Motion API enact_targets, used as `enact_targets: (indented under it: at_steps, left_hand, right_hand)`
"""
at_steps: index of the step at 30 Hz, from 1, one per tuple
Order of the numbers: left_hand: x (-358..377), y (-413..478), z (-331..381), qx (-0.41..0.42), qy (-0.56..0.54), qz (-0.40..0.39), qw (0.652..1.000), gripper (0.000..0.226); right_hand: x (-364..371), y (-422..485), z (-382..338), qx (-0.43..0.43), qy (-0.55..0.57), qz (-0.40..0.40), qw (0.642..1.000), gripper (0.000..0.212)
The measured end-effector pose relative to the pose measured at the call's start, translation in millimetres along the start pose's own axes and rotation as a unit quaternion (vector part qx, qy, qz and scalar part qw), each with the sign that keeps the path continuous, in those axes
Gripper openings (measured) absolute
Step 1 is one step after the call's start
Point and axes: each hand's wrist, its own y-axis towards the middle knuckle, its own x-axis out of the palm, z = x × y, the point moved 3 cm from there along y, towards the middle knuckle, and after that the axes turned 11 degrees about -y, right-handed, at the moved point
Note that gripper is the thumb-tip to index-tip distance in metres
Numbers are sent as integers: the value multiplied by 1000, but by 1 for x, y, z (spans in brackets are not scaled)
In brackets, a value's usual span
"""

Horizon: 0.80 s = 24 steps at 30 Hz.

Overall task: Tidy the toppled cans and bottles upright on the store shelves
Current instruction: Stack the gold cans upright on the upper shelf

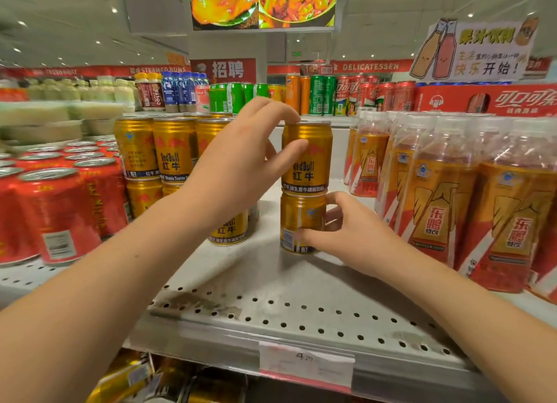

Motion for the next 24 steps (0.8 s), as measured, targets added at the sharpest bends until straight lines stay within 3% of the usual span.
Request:
enact_targets:
  at_steps: [7, 12, 18, 22, 24]
  left_hand:
    - [-18, 0, -5, -31, -34, -25, 999, 27]
    - [-29, -3, -12, -42, -49, -53, 996, 25]
    - [-31, -8, -16, -46, -68, -61, 995, 28]
    - [-32, -6, -18, -44, -68, -53, 995, 28]
    - [-33, -5, -19, -42, -65, -51, 996, 28]
  right_hand:
    - [22, -1, -14, -19, -4, 18, 1000, 78]
    - [23, -5, -12, -34, 27, -20, 999, 92]
    - [24, 3, -15, -35, -14, -33, 999, 56]
    - [31, 5, -20, -7, -20, -18, 1000, 72]
    - [36, 5, -23, 0, -32, -3, 999, 70]
